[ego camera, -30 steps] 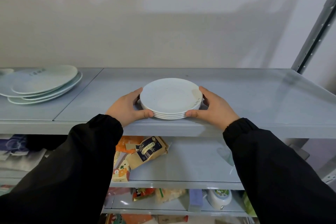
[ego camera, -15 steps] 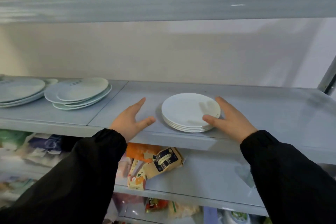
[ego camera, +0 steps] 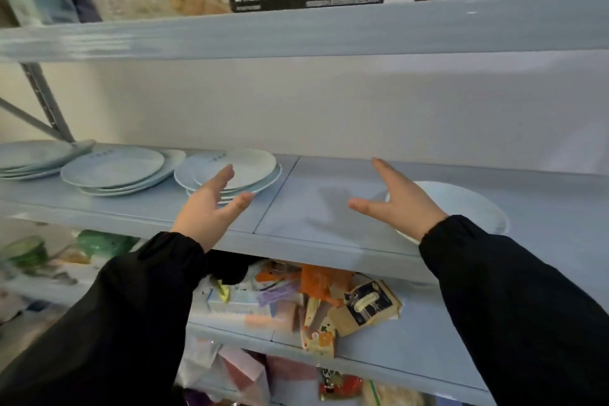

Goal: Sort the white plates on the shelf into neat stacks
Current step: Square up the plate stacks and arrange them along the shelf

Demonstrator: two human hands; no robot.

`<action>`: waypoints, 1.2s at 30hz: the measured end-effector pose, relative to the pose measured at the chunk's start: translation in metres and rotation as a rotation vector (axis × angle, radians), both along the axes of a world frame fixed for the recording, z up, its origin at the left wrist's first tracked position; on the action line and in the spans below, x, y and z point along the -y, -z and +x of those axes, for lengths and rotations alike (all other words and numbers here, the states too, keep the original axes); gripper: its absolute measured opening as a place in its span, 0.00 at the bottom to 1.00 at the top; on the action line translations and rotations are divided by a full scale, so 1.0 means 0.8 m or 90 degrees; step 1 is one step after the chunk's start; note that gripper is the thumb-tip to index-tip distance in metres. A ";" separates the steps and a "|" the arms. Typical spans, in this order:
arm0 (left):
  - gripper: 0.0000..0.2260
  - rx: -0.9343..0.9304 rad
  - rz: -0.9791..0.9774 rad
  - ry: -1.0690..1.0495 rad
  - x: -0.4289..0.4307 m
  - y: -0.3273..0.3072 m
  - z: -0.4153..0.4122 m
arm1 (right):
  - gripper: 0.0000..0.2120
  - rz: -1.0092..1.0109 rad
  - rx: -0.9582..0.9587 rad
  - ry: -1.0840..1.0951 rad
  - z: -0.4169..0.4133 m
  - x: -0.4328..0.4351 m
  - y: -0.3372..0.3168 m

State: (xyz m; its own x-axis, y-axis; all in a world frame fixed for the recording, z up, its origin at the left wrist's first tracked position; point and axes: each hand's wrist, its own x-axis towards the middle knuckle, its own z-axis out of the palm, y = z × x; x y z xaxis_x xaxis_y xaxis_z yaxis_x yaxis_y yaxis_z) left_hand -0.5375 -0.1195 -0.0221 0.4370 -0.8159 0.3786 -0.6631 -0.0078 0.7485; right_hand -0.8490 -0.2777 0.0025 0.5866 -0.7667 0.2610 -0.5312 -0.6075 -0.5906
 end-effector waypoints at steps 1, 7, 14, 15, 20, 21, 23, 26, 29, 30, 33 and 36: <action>0.46 -0.004 0.000 -0.004 -0.006 -0.001 0.017 | 0.51 -0.001 -0.002 -0.001 0.018 -0.003 0.001; 0.46 -0.013 0.005 -0.008 -0.029 0.001 0.107 | 0.50 0.019 0.006 -0.006 0.116 -0.021 0.014; 0.46 -0.059 -0.009 -0.033 -0.029 0.015 0.182 | 0.51 0.057 0.001 0.006 0.203 -0.030 0.027; 0.47 -0.062 -0.002 -0.036 -0.026 0.019 0.191 | 0.51 0.065 0.001 0.007 0.213 -0.030 0.028; 0.46 -0.077 0.021 -0.038 -0.007 0.034 0.224 | 0.43 0.072 0.018 -0.009 0.251 -0.038 0.025; 0.46 -0.075 0.023 -0.033 -0.003 0.037 0.229 | 0.41 0.071 0.025 -0.014 0.256 -0.038 0.025; 0.44 -0.073 0.033 -0.021 0.006 0.042 0.239 | 0.40 0.077 0.041 -0.017 0.265 -0.033 0.027; 0.42 -0.082 0.034 -0.005 0.021 0.045 0.248 | 0.38 0.089 0.052 -0.020 0.277 -0.029 0.027; 0.45 -0.087 0.045 0.017 0.036 0.046 0.256 | 0.39 0.110 0.066 -0.022 0.292 -0.017 0.033; 0.48 -0.097 0.052 0.023 0.040 0.046 0.259 | 0.39 0.114 0.069 -0.023 0.297 -0.013 0.036; 0.50 -0.097 0.065 0.029 0.055 0.049 0.267 | 0.49 0.132 0.060 -0.025 0.310 0.000 0.046; 0.47 -0.081 0.068 0.012 0.065 0.049 0.273 | 0.54 0.138 0.057 -0.008 0.319 0.008 0.054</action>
